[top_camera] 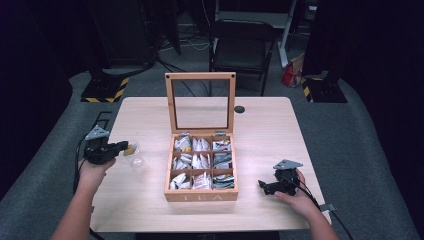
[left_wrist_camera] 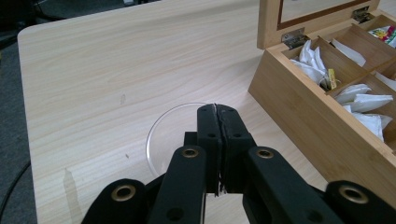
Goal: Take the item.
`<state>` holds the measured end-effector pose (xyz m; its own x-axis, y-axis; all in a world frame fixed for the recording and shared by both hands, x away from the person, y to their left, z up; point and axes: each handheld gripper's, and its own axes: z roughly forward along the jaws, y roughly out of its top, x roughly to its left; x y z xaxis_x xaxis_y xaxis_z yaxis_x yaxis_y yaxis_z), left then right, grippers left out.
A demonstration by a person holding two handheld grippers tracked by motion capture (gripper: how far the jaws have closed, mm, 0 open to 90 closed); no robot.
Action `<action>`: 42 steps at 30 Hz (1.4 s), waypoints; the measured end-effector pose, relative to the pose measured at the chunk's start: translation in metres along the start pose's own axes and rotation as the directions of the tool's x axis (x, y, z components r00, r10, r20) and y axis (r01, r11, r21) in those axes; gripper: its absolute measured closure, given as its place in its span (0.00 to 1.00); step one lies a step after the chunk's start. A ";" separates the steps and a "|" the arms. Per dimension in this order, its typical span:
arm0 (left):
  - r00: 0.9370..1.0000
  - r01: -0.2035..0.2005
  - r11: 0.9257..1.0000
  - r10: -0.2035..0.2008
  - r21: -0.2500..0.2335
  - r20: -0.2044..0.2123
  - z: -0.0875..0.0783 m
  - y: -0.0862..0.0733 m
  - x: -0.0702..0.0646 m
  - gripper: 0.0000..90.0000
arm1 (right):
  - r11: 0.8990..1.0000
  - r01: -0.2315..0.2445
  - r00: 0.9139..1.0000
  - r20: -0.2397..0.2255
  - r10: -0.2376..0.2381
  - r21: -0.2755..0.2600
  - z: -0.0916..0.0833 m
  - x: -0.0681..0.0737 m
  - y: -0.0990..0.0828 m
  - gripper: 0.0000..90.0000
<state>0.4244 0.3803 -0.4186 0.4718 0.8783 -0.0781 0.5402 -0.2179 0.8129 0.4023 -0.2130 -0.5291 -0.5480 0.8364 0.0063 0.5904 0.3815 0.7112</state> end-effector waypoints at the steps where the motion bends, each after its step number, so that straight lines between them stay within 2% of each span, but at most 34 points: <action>1: 1.000 0.000 1.000 0.000 0.003 0.001 0.000 0.000 0.000 0.96 | 1.000 0.000 1.000 0.001 0.000 -0.002 0.000 0.000 0.000 0.00; 11: 1.000 0.014 1.000 -0.014 -0.013 0.000 0.000 -0.003 0.001 0.83 | 1.000 0.000 1.000 -0.002 0.000 0.002 0.000 0.000 0.000 0.00; 14: 1.000 0.016 1.000 -0.016 -0.023 0.002 -0.001 -0.003 0.001 0.83 | 1.000 0.000 1.000 0.001 0.000 -0.002 0.000 0.000 0.000 0.00; 18: 1.000 0.015 1.000 -0.015 -0.024 0.008 -0.003 -0.002 -0.001 0.81 | 1.000 0.000 1.000 -0.002 0.000 0.002 0.000 0.000 0.000 0.00; 24: 1.000 0.016 0.999 -0.015 -0.037 0.016 -0.005 0.001 -0.006 0.73 | 1.000 0.000 1.000 -0.002 0.000 0.002 0.000 0.000 0.000 0.00; 30: 0.999 -0.016 0.999 0.018 -0.034 0.041 -0.006 0.004 -0.017 0.66 | 1.000 0.000 1.000 -0.002 0.000 0.002 0.000 0.000 0.000 0.00; 38: 0.998 -0.024 0.999 0.027 -0.042 0.053 -0.007 0.009 -0.024 0.64 | 1.000 0.002 1.000 -0.010 -0.002 0.001 -0.001 0.000 -0.001 0.00; 42: 0.997 -0.044 0.998 0.046 -0.036 0.066 -0.007 0.013 -0.029 0.63 | 1.000 -0.001 1.000 -0.015 0.001 0.002 -0.001 0.000 -0.001 0.00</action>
<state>0.4123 0.3549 -0.4017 0.5415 0.8370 -0.0786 0.4932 -0.2406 0.8360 0.4012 -0.2135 -0.5288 -0.5562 0.8309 0.0172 0.5919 0.3815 0.7100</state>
